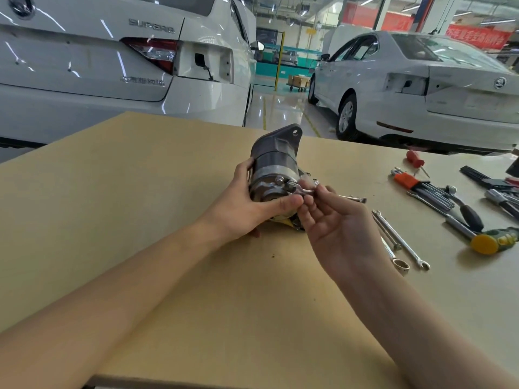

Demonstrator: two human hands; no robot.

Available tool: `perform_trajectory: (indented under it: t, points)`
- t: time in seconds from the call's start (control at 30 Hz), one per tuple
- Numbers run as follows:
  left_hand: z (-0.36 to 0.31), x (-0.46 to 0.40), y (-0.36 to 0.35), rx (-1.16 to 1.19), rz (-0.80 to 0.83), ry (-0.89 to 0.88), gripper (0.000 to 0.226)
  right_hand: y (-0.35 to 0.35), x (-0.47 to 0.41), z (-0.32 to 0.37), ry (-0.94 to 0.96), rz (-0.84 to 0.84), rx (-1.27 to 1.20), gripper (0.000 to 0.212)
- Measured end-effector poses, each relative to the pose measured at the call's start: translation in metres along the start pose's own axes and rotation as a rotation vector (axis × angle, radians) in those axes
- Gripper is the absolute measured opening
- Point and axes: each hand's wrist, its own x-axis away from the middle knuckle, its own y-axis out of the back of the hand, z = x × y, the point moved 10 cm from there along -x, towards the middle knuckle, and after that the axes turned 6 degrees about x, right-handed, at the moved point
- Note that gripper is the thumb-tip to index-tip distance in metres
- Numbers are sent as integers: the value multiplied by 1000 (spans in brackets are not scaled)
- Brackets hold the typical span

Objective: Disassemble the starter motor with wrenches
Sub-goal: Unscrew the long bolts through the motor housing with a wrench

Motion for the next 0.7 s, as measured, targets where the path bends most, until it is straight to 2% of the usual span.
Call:
perform_trajectory:
  t: [0.13, 0.33, 0.4, 0.47, 0.57, 0.63, 0.7]
  points:
    - [-2, 1, -2, 20, 1, -6, 129, 2, 1, -3, -6, -50, -69, 17]
    - [-3, 2, -3, 41, -2, -16, 123, 10, 1, -2, 14, -103, -93, 12]
    - [-1, 0, -2, 47, -5, -23, 123, 11, 1, 6, 86, -101, -25, 7]
    - [2, -2, -2, 34, 1, -13, 126, 6, 4, 28, 264, -89, 197, 6]
    - [5, -2, -1, 21, 3, -14, 123, -29, 15, 65, 622, -42, 768, 11]
    - [6, -3, -2, 6, 14, -16, 116, -59, 17, 69, 752, 25, 1058, 16]
    - [6, -5, -3, -11, 32, -23, 99, -90, 16, 60, 833, 146, 1339, 19]
